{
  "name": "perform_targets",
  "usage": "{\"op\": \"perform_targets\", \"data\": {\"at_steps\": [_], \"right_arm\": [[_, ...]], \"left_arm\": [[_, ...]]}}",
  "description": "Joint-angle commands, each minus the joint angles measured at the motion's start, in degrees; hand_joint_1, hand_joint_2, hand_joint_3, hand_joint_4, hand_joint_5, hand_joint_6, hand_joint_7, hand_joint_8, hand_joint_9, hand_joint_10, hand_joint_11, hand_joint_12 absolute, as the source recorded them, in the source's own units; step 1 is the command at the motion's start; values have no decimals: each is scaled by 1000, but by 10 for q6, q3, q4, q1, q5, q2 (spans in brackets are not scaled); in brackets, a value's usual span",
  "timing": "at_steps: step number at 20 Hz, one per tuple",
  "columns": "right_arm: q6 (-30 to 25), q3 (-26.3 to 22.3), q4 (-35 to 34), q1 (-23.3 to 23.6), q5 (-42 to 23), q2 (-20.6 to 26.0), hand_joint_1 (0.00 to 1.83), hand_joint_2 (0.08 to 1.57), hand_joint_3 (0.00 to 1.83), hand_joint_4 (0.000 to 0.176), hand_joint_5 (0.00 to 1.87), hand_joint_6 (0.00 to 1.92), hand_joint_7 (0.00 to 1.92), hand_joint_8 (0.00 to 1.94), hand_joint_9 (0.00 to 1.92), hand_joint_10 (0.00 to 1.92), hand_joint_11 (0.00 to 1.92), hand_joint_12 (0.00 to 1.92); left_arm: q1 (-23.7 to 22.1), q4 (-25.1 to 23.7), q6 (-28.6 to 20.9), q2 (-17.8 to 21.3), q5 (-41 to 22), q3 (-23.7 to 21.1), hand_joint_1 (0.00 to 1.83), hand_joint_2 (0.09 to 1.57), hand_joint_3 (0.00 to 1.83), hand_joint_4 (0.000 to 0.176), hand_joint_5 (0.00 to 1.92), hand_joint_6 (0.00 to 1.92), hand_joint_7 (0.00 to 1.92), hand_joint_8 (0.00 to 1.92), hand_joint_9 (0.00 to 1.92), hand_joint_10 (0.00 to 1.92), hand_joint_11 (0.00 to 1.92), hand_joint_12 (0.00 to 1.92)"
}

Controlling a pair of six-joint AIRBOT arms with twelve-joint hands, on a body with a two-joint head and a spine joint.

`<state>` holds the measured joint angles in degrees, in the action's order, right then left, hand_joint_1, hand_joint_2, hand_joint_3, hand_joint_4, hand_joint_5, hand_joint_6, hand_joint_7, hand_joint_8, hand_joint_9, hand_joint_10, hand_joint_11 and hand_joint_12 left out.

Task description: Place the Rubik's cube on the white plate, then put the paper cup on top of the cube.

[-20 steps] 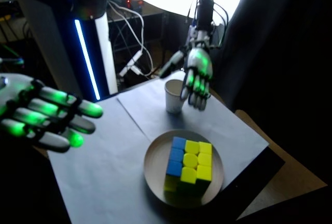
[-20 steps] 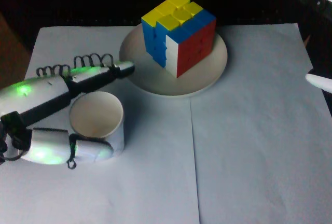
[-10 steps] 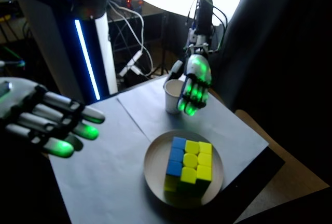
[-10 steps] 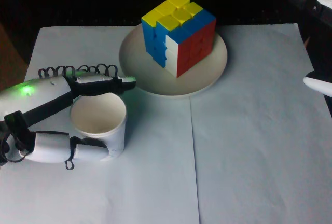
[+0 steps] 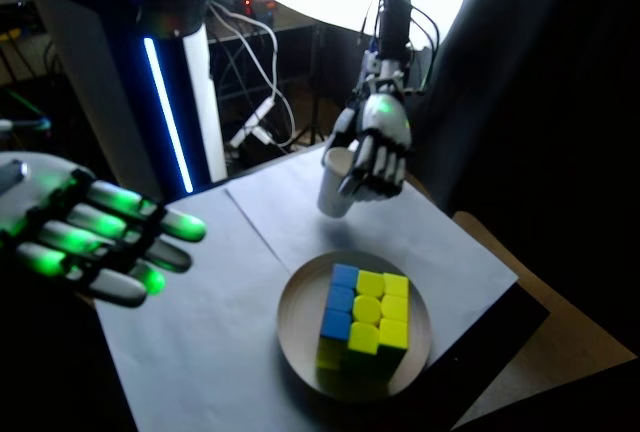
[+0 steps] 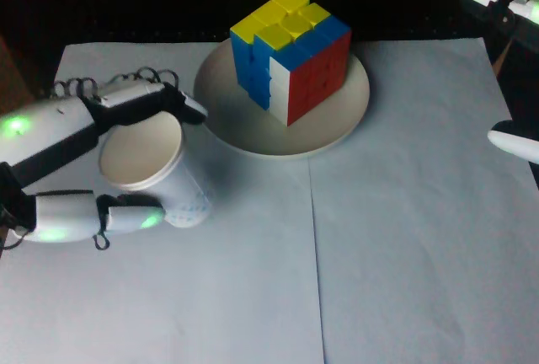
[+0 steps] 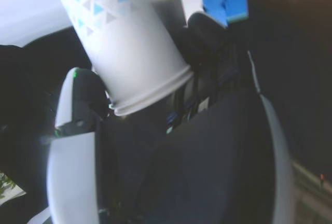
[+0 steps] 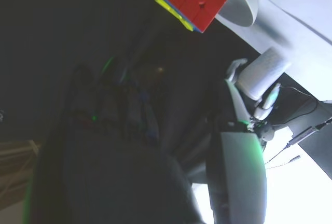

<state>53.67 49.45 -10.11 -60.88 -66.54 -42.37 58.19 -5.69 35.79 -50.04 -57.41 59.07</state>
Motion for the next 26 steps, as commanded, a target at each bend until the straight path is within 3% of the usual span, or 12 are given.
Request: {"op": "perform_targets", "data": {"at_steps": [1,3,6,8,10,13,16,19,20,22,23,26], "right_arm": [[-1,3,-3,5,-70,0,881,1155,0,0,167,19,260,19,0,1092,0,1646],[-1,4,-4,5,-70,0,914,1153,0,0,144,9,234,7,0,946,0,1536],[-1,6,-4,5,-70,-3,865,1147,0,0,152,9,258,9,66,867,0,1524],[-1,6,-4,5,-70,-5,872,1161,3,0,151,7,253,6,0,918,0,1494],[-1,7,-4,5,-70,-9,859,1143,0,0,162,9,255,6,11,997,0,1597],[-1,9,-4,5,-70,-11,862,1160,3,0,143,1,230,7,0,911,0,1580],[-1,9,-4,5,-70,-14,865,1148,0,0,155,4,261,27,0,980,0,1580],[-1,10,-4,5,-70,-18,917,1160,1,0,144,8,222,9,0,810,0,1438],[-1,10,-4,5,-70,-18,873,1151,0,0,155,11,246,16,24,857,0,1481],[-1,10,-4,5,-70,-18,835,1164,3,0,150,8,240,12,32,873,0,1507],[-1,10,-4,5,-70,-19,854,1180,7,0,144,5,229,7,0,842,0,1466],[-1,11,-4,5,-70,-21,764,1184,4,0,153,8,272,20,10,905,0,1425]], "left_arm": [[-4,13,4,5,-87,-4,1030,1221,1,13,202,531,166,968,121,1285,0,1672],[-7,25,17,13,-105,-3,1013,1167,0,59,268,288,233,620,179,1215,39,1717],[-41,34,32,12,-93,12,1060,1158,0,30,324,202,357,356,227,962,44,1615],[-82,26,35,-1,-62,31,1010,1169,1,31,363,227,284,609,190,1207,141,1709],[-123,16,35,-19,-27,57,937,1167,0,106,335,266,170,936,163,1345,92,1746],[-166,5,35,-38,9,83,1012,1170,1,76,212,666,146,1072,145,1416,68,1854],[-200,0,35,-54,32,106,895,1203,5,145,88,837,134,1159,177,1446,150,1887],[-222,-2,35,-63,46,122,967,1167,0,79,117,822,157,1188,212,1390,172,1819],[-229,-1,35,-65,49,126,929,1161,0,106,123,803,181,1161,247,1349,187,1812],[-245,-2,35,-68,54,132,941,1152,0,97,177,827,228,1145,269,1413,201,1836],[-254,-4,35,-72,58,136,1030,1155,0,45,164,812,195,1142,206,1456,157,1890],[-288,-17,35,-90,89,154,1031,1131,0,59,118,925,165,1350,250,1610,278,1921]]}}
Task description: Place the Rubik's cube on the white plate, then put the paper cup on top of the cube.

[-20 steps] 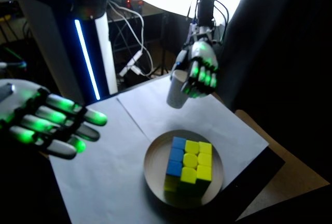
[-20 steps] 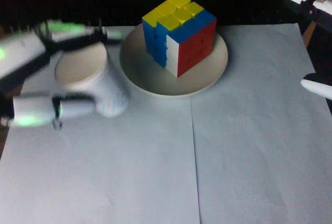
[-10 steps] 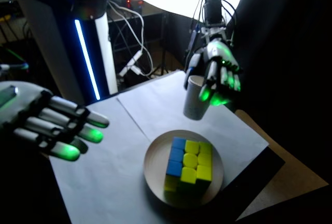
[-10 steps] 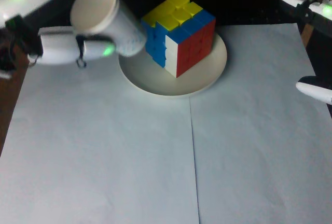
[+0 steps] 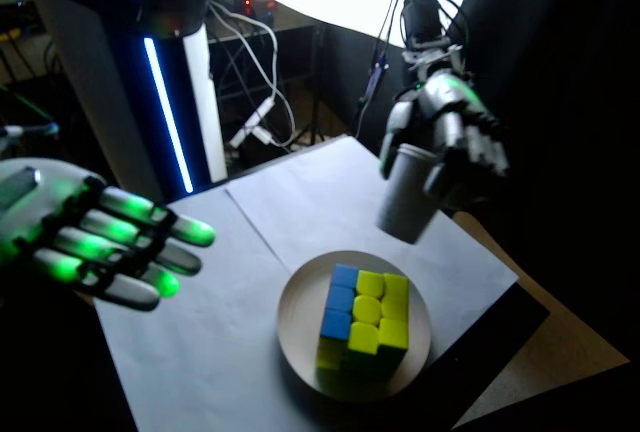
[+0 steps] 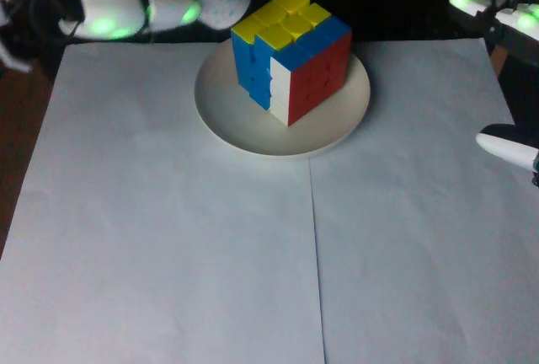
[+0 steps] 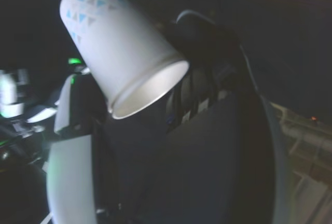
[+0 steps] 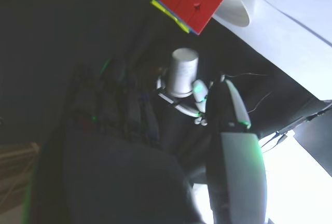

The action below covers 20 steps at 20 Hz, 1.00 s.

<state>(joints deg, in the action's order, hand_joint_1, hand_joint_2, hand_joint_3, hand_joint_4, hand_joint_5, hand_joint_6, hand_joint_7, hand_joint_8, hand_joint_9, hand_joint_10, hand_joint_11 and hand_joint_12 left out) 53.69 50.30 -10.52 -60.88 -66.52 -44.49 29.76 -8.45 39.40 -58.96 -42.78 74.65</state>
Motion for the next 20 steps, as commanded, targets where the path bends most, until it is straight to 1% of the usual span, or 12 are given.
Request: {"op": "perform_targets", "data": {"at_steps": [1,2,5,7,10,11,12,13,15,16,19,20], "right_arm": [[-2,3,0,5,-70,-1,754,1191,5,0,157,9,278,21,1,927,0,1418],[-2,3,0,5,-70,-2,834,1200,4,0,155,8,258,11,0,838,0,1356],[-2,5,0,5,-69,-6,799,1203,0,0,147,3,242,6,2,825,0,1248],[-2,6,1,4,-66,-9,804,1195,0,0,154,4,242,1,1,785,0,1211],[-2,7,1,4,-63,-12,841,1197,0,0,155,4,231,7,0,818,0,1306],[-2,7,2,4,-62,-12,778,1202,2,0,158,5,239,9,5,839,0,1279],[-2,7,2,4,-62,-13,769,1197,0,0,155,3,226,3,0,808,0,1266],[-2,7,2,4,-62,-13,774,1196,0,0,155,3,225,3,0,801,0,1264],[-2,7,2,4,-60,-14,797,1191,0,0,164,6,231,9,0,818,0,1340],[-2,7,2,4,-60,-15,802,1193,0,0,166,6,239,11,0,841,0,1344],[-2,8,2,4,-59,-16,813,1192,0,0,159,3,224,3,0,796,0,1315],[-2,8,2,4,-59,-17,822,1189,0,0,161,4,226,3,0,812,0,1341]], "left_arm": [[-17,3,-1,-10,-43,6,1022,1129,0,77,117,940,177,1332,271,1603,283,1921],[-32,-7,-1,-19,-27,14,1002,1161,6,88,64,969,106,1333,181,1679,209,1921],[-77,-50,-8,-51,33,44,994,1171,4,73,3,1115,112,1280,216,1516,272,1921],[-95,-76,-19,-68,63,61,1050,1152,0,96,45,1146,142,1307,278,1452,308,1921],[-103,-89,-26,-86,91,80,1127,1141,0,50,86,1048,195,1166,239,1418,177,1901],[-103,-90,-26,-93,98,86,1075,1151,0,71,45,1075,200,1074,210,1433,114,1915],[-103,-91,-26,-98,107,91,1086,1165,5,48,50,1138,199,1097,175,1433,62,1913],[-103,-91,-26,-104,115,97,1088,1167,5,44,47,1161,196,1112,170,1436,55,1913],[-103,-97,-27,-120,134,110,1041,1178,4,92,90,1074,242,1162,251,1340,158,1833],[-103,-100,-27,-125,140,114,1060,1172,1,85,126,1033,275,1121,269,1331,173,1799],[-103,-118,-66,-145,147,136,1140,1147,0,33,177,933,254,1163,289,1422,246,1844],[-100,-122,-77,-148,145,139,1109,1143,0,51,184,913,265,1132,327,1370,252,1833]]}}
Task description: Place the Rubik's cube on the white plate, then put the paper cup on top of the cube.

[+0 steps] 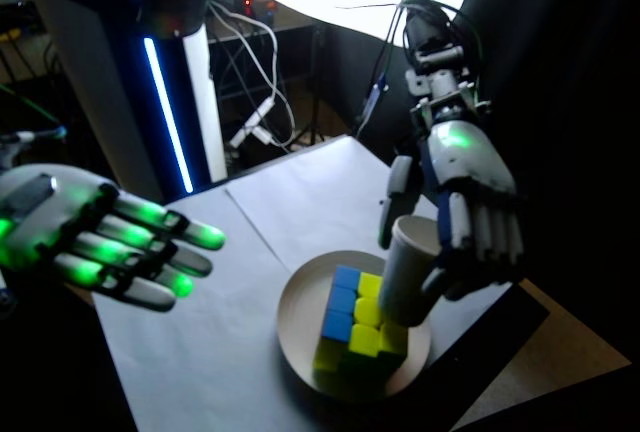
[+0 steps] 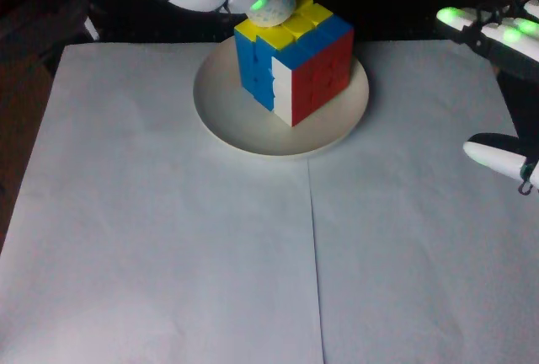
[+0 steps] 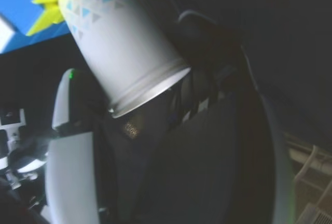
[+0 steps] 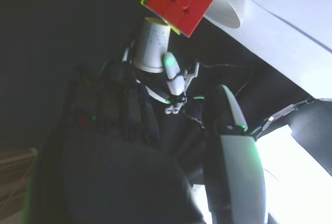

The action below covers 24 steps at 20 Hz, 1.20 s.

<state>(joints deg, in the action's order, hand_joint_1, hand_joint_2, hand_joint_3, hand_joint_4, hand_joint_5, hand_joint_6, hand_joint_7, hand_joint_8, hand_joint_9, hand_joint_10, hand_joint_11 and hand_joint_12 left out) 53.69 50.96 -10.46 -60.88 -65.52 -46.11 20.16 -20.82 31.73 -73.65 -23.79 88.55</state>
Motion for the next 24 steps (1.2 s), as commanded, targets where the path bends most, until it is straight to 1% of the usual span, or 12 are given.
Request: {"op": "perform_targets", "data": {"at_steps": [1,4,6,7,8,9,11,14,19,21,22,24], "right_arm": [[-2,1,1,4,-68,-1,819,1193,1,0,161,4,236,7,0,831,0,1306],[-2,1,1,4,-68,-1,824,1196,1,0,158,2,223,0,0,818,0,1296],[-2,1,1,4,-67,-1,814,1191,0,0,166,5,254,11,0,846,0,1314],[-2,1,1,4,-67,-1,807,1192,0,0,168,6,261,14,0,856,0,1302],[-2,1,1,4,-66,-1,814,1187,0,0,176,9,254,10,0,853,0,1301],[-2,1,1,4,-66,-2,835,1189,0,0,174,8,254,9,0,842,0,1312],[-2,1,1,4,-65,-3,821,1193,1,0,168,5,249,6,0,851,0,1369],[-2,1,1,4,-64,-4,835,1188,0,0,164,3,238,2,0,842,0,1310],[-2,1,0,4,-62,-5,813,1194,2,0,172,5,249,3,0,851,0,1307],[-2,1,0,4,-62,-5,845,1190,0,0,174,5,242,0,0,819,0,1345],[-2,1,0,4,-62,-6,795,1196,2,0,167,2,245,1,0,858,0,1354],[-2,1,0,4,-62,-7,778,1196,1,0,158,0,240,0,0,861,0,1340]], "left_arm": [[-2,1,0,-3,-44,1,1105,1157,2,63,178,887,230,1122,286,1394,221,1862],[1,1,-2,-7,-44,1,1114,1154,0,34,194,837,211,1148,291,1441,247,1892],[1,-3,-5,-6,-48,-1,1077,1169,4,73,134,930,153,1201,265,1429,196,1893],[1,-17,-24,-3,-57,-4,1074,1166,2,73,142,960,189,1154,244,1431,185,1871],[1,-29,-46,2,-67,-8,1116,1145,0,34,185,922,237,1099,241,1416,174,1861],[1,-33,-52,5,-72,-11,1105,1144,0,22,182,885,248,1042,263,1369,194,1829],[1,-37,-52,12,-78,-21,1055,1150,1,64,148,898,268,971,299,1280,194,1820],[1,-44,-52,18,-80,-31,1073,1148,0,47,145,894,301,861,328,1255,212,1796],[-5,-61,-52,25,-80,-41,1062,1151,0,79,141,936,267,1018,310,1279,156,1839],[-9,-76,-52,26,-74,-46,1083,1140,0,56,159,906,279,912,355,1202,268,1782],[-11,-81,-53,26,-71,-46,1064,1143,0,77,164,884,280,860,349,1158,228,1767],[-17,-106,-72,24,-63,-44,1092,1150,2,72,156,894,277,888,332,1176,231,1751]]}}
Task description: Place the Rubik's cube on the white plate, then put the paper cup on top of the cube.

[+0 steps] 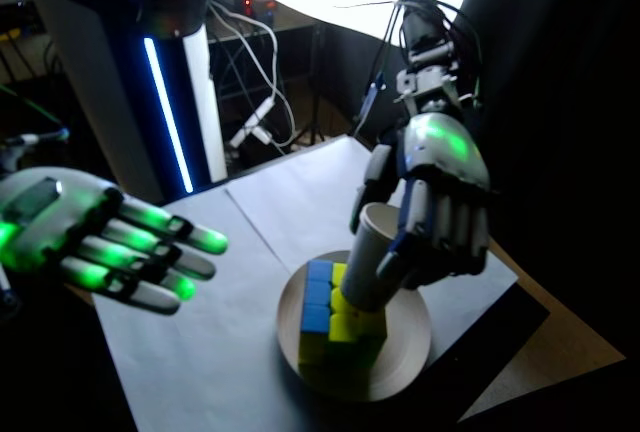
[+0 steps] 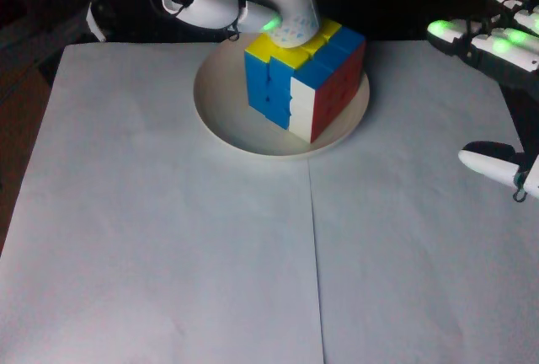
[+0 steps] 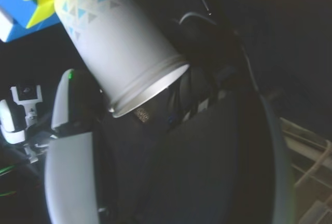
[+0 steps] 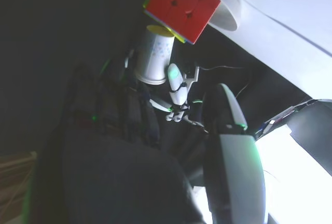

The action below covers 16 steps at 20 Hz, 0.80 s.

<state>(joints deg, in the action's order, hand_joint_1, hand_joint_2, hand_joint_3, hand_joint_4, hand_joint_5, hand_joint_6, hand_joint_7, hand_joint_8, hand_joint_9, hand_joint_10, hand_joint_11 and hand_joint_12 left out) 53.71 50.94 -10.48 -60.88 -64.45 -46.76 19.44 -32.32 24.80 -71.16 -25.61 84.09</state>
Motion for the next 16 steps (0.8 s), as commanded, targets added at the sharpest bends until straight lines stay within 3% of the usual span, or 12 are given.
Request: {"op": "perform_targets", "data": {"at_steps": [1,2,4,5,6,7,8,10,11,12,14,16], "right_arm": [[-2,2,0,4,-72,0,794,1189,0,0,160,1,238,0,0,841,0,1366],[-2,2,0,4,-72,-1,797,1189,0,0,162,2,244,2,0,827,0,1359],[-2,2,0,4,-72,-2,784,1191,0,0,166,3,254,6,0,868,0,1375],[-2,2,0,4,-72,-2,772,1196,2,0,162,2,253,5,0,885,0,1370],[-2,2,0,4,-71,-2,786,1196,2,0,163,2,246,2,0,863,0,1358],[-2,2,0,4,-71,-2,815,1193,0,0,166,3,245,2,0,840,0,1352],[-2,2,0,4,-71,-3,818,1185,0,0,174,6,256,6,0,850,0,1349],[-2,3,-1,4,-71,-3,788,1192,1,0,168,3,263,8,0,895,0,1360],[-2,3,-1,4,-71,-3,794,1191,0,0,166,2,259,5,0,876,0,1350],[-2,3,-1,4,-71,-3,803,1190,0,0,158,0,236,1,0,819,0,1328],[-2,3,-1,4,-71,-4,792,1190,0,0,170,5,253,7,0,860,0,1349],[-2,3,-2,4,-71,-4,800,1194,1,0,167,3,250,5,0,844,0,1329]], "left_arm": [[-11,4,-2,-1,-41,0,1104,1146,0,47,150,892,293,837,373,1111,259,1719],[-11,-1,-2,-3,-36,0,1094,1144,0,40,153,893,324,753,406,1035,311,1677],[-15,-17,-9,-7,-28,3,1040,1155,2,63,134,842,299,646,345,1018,250,1675],[-19,-25,-11,-7,-24,4,1022,1158,1,66,113,825,272,597,297,1033,245,1665],[-22,-31,-11,-8,-18,4,999,1156,0,56,91,806,271,544,281,983,225,1634],[-23,-33,-11,-9,-16,5,913,1158,0,67,52,729,265,365,220,901,114,1624],[-24,-36,-11,-10,-13,6,824,1163,1,90,30,585,252,173,147,737,4,1579],[-25,-39,-11,-10,-11,6,739,1155,0,116,47,347,227,26,115,560,0,1517],[-25,-39,-11,-10,-11,6,750,1147,0,108,87,230,214,3,127,446,0,1452],[-25,-39,-11,-10,-10,6,706,1133,0,137,59,186,128,0,65,392,0,1370],[-26,-41,-11,-10,-7,7,653,1118,0,167,26,110,0,0,5,180,0,1214],[-26,-42,-11,-10,-7,7,624,1103,0,169,5,47,0,0,1,102,0,1219]]}}
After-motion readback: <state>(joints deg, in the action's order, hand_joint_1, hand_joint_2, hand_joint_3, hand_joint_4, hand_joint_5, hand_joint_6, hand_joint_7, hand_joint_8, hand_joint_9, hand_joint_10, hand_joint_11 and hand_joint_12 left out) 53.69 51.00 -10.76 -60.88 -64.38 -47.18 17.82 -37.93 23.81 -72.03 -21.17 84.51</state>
